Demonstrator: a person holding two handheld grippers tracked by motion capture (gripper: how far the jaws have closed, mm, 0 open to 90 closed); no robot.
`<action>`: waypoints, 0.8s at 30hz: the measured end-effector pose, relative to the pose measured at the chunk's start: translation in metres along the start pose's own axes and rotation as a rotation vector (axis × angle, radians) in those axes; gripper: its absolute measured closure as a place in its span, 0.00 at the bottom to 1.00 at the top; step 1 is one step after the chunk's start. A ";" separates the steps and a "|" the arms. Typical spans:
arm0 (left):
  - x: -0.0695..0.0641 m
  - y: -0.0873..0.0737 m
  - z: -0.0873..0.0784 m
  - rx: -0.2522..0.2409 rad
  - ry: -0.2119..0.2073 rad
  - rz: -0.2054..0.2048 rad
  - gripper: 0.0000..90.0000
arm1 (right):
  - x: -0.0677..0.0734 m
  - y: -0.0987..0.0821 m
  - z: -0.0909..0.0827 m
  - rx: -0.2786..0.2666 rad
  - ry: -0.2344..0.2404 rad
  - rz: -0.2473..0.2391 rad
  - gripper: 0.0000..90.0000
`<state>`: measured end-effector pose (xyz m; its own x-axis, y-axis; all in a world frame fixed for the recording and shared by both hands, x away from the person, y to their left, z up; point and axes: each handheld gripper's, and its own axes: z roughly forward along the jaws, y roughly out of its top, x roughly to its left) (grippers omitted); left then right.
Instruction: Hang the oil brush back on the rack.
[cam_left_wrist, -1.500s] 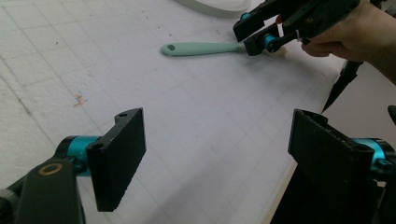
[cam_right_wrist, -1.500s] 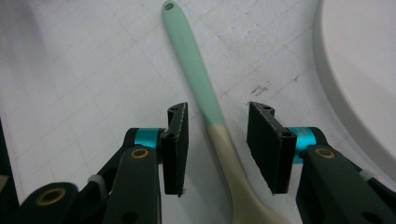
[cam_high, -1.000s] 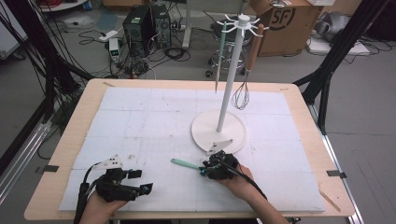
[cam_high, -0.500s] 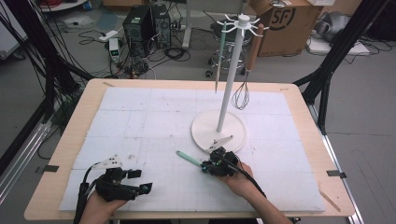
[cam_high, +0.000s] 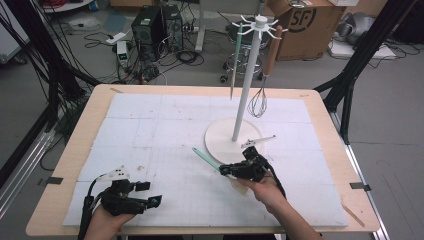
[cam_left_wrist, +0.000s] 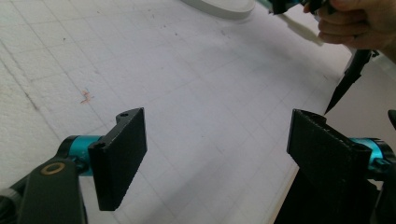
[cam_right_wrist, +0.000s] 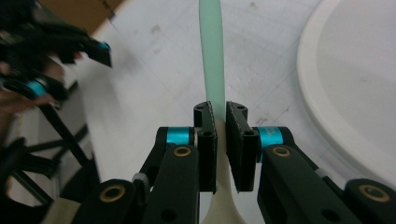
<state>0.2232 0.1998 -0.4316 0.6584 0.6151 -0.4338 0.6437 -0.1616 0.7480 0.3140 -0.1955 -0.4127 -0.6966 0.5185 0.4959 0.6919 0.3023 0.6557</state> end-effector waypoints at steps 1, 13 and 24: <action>0.000 0.000 0.001 -0.003 0.006 0.000 0.23 | 0.000 0.001 -0.004 -0.020 0.003 0.005 0.93; -0.002 0.003 0.005 0.000 0.001 -0.006 0.24 | 0.014 0.019 -0.068 -0.159 0.078 0.030 0.93; -0.002 0.003 0.006 0.001 0.004 0.006 0.24 | 0.036 0.049 -0.123 -0.293 0.115 0.011 0.93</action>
<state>0.2264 0.1932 -0.4312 0.6605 0.6174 -0.4272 0.6401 -0.1657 0.7502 0.2997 -0.2607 -0.2928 -0.7176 0.4214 0.5545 0.6273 0.0452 0.7774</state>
